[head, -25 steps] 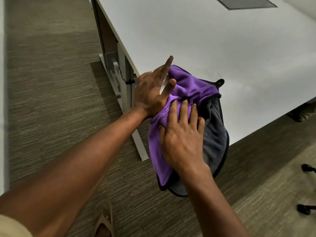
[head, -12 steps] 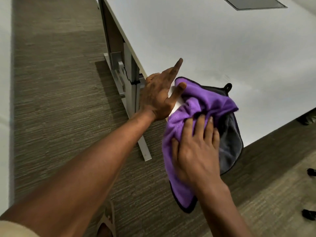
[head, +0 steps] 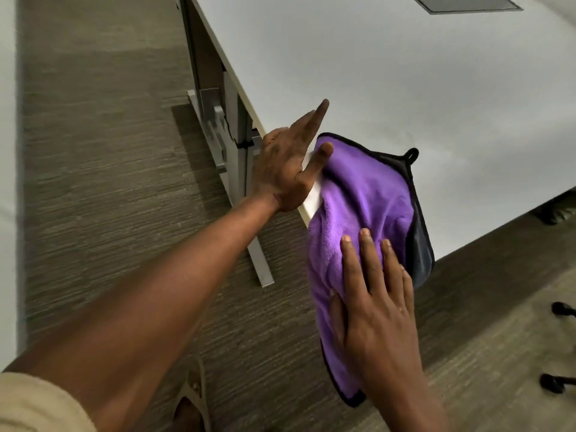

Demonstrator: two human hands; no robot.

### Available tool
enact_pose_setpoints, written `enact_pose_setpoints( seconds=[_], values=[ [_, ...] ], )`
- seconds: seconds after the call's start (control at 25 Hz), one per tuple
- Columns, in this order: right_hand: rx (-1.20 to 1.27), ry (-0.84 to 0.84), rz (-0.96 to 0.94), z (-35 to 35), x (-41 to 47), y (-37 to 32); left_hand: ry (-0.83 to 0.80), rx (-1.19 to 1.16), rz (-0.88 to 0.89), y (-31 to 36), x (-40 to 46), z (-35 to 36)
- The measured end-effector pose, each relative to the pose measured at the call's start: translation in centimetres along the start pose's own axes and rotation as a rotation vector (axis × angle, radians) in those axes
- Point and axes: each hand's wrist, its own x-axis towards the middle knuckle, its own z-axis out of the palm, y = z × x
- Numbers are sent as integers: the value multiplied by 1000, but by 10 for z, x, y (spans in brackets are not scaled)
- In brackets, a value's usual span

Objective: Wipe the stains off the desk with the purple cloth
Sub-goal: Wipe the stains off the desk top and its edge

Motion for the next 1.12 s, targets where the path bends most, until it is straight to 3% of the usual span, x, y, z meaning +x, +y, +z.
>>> enact_pose_setpoints(
  seconds=[0.16,0.4,0.68,0.8,0.96,1.12],
  values=[
    [-63,75,12,4,9,-6,10,1,-18,-3,2,0],
    [-54,-34,91,-1,76,-36,49,13,0,5,-3,4],
    [24,253,-60,20,5,1,-17,67,-21,8,1,-6],
    [12,290,-124,28,-11,21,-19,63,-17,6,2,-5],
    [-70,307,-27,26,8,8,8,70,11,6,1,0],
    [-43,220,103,14,44,-28,-14,76,20,6,2,-4]
  ],
)
